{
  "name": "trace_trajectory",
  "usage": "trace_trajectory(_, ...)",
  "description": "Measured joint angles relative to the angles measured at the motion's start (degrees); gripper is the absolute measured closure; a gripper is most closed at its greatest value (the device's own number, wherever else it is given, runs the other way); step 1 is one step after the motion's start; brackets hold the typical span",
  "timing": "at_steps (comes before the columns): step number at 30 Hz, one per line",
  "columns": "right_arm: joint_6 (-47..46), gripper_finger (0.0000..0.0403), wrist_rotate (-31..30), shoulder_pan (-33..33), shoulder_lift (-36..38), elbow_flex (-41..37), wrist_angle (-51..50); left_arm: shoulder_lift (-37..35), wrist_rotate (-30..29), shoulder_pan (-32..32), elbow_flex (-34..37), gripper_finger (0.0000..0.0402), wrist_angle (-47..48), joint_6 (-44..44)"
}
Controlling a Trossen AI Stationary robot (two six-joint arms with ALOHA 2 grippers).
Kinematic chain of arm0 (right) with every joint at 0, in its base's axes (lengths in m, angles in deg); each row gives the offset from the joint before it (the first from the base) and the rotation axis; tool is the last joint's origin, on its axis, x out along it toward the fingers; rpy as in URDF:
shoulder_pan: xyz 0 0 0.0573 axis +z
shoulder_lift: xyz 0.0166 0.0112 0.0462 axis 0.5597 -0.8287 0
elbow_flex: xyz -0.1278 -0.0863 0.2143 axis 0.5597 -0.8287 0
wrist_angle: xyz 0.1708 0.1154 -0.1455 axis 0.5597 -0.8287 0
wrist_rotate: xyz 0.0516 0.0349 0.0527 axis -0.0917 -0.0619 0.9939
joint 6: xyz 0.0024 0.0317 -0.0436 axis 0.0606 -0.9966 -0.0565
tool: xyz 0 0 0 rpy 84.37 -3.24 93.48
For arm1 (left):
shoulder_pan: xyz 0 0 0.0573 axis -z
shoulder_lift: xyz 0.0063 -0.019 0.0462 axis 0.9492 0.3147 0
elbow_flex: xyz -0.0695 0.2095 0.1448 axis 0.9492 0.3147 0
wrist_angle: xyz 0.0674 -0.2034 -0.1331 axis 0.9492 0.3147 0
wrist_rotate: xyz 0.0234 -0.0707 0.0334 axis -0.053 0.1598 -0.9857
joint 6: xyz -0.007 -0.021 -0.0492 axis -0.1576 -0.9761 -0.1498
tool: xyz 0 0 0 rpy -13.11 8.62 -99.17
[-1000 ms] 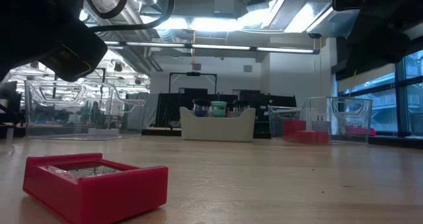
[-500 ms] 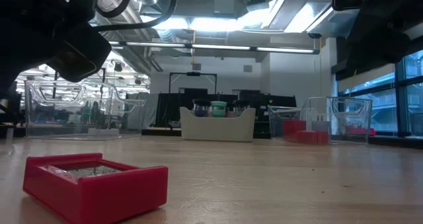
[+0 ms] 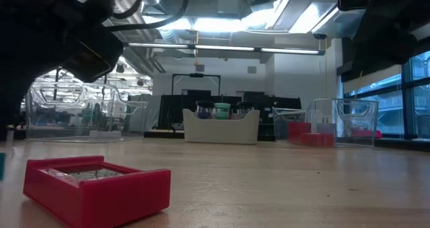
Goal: Pick & Place Office items
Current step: Put the blue digital timer into the left transparent bin
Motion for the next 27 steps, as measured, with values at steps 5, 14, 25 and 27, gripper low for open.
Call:
trace_trajectory(5, 0.0, 0.0158, 0.0, 0.0, 0.0, 0.0, 0.0, -0.2, 0.2, -2.0, 0.0, 0.0241, 0.8, 5.1)
trace_trajectory(14, 0.0, 0.0158, 0.0, 0.0, 0.0, 0.0, 0.2, -3.0, -11.2, -9.5, 0.3, 0.0243, 9.4, 20.1)
trace_trajectory(25, 0.0, 0.0158, 0.1, 0.0, 0.0, 0.0, 0.5, -7.6, -23.9, -15.4, 0.3, 0.0245, 10.9, 39.3)
trace_trajectory(27, 0.0, 0.0158, 0.1, 0.0, 0.0, 0.0, 0.5, -8.9, -27.3, -15.4, 0.3, 0.0245, 10.4, 41.3)
